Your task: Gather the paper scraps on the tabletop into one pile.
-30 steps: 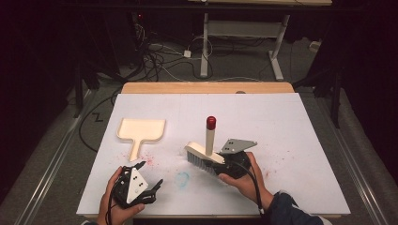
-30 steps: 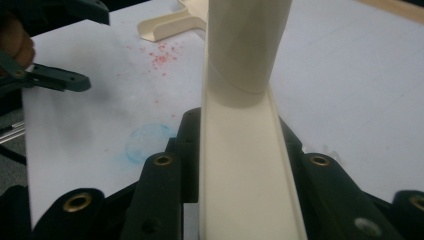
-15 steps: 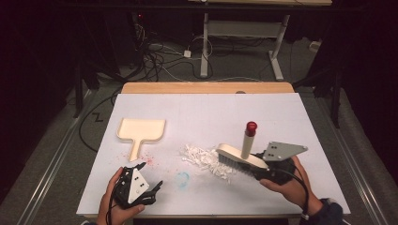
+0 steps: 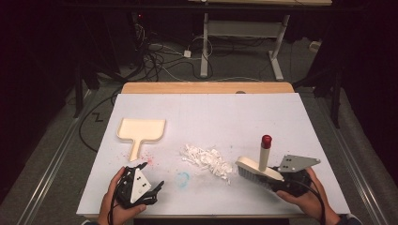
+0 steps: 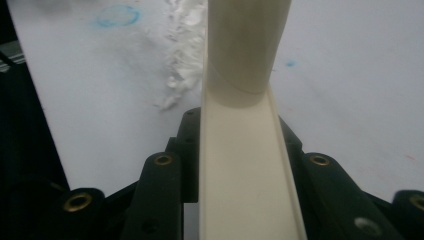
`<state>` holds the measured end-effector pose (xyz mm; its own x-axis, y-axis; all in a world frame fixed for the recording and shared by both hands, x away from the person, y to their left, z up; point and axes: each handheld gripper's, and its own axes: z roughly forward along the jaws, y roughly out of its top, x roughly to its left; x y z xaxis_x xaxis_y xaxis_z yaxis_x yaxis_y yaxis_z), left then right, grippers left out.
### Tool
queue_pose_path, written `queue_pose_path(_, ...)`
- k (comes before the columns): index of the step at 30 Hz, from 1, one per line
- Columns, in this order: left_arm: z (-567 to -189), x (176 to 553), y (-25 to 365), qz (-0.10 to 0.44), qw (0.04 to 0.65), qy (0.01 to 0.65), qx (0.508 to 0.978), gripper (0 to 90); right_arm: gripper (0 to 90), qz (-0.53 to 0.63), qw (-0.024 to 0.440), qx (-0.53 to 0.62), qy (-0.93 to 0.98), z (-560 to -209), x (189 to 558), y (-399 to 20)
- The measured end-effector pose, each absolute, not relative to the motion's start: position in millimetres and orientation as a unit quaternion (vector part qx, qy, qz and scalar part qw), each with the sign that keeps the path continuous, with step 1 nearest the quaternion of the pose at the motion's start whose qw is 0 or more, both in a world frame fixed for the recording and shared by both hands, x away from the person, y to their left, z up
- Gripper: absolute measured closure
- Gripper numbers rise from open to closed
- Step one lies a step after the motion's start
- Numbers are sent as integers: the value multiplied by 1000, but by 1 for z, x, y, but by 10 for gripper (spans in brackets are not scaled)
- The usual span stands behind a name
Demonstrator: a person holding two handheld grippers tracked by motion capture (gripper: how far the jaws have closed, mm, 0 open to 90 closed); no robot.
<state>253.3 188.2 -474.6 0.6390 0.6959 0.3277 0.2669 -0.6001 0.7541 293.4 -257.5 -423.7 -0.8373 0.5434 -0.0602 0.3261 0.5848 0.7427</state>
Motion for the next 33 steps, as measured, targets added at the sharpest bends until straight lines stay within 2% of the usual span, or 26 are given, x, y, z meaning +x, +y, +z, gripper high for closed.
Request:
queue_pose_path(10, -475, 256, 188, 310, 345, 286, 839, 189, 685, 407, 144, 229, 872, -428, 323, -192)
queue_pose_path(18, -475, 256, 189, 308, 345, 285, 840, 189, 685, 418, 161, 220, 867, -425, 337, -169)
queue_pose_path(33, -475, 255, 188, 309, 342, 286, 840, 189, 684, 448, 164, 214, 852, -395, 299, -226)
